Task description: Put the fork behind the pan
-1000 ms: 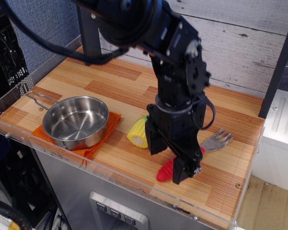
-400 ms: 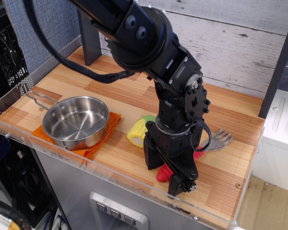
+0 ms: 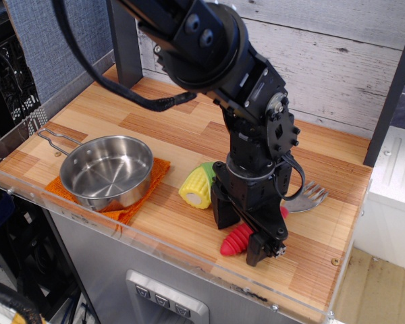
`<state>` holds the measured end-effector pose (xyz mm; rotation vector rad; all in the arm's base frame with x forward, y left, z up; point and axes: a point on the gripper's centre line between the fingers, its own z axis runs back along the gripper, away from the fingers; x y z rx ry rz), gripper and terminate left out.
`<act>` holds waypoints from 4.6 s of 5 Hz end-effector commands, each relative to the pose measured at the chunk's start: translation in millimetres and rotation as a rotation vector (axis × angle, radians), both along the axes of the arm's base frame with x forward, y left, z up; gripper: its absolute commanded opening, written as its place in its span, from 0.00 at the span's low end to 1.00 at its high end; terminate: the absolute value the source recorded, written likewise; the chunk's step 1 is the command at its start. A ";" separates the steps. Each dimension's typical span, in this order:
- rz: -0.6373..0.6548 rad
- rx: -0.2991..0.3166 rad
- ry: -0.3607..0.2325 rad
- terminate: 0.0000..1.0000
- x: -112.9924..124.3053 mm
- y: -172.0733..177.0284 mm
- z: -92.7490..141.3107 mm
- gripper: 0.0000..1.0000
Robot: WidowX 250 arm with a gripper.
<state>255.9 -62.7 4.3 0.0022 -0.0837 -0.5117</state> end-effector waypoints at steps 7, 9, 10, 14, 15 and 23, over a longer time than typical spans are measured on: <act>0.361 0.093 -0.007 0.00 36.6 162.0 122.4 0.00; 0.477 0.106 0.088 0.00 33.3 227.4 95.8 0.00; 0.506 0.135 0.117 0.00 36.7 246.6 91.4 0.00; 0.380 0.110 0.279 0.00 62.6 207.5 8.6 0.00; 0.379 0.113 0.268 0.00 59.5 196.9 -2.1 1.00; 0.450 -0.068 -0.128 0.00 38.4 157.8 149.0 1.00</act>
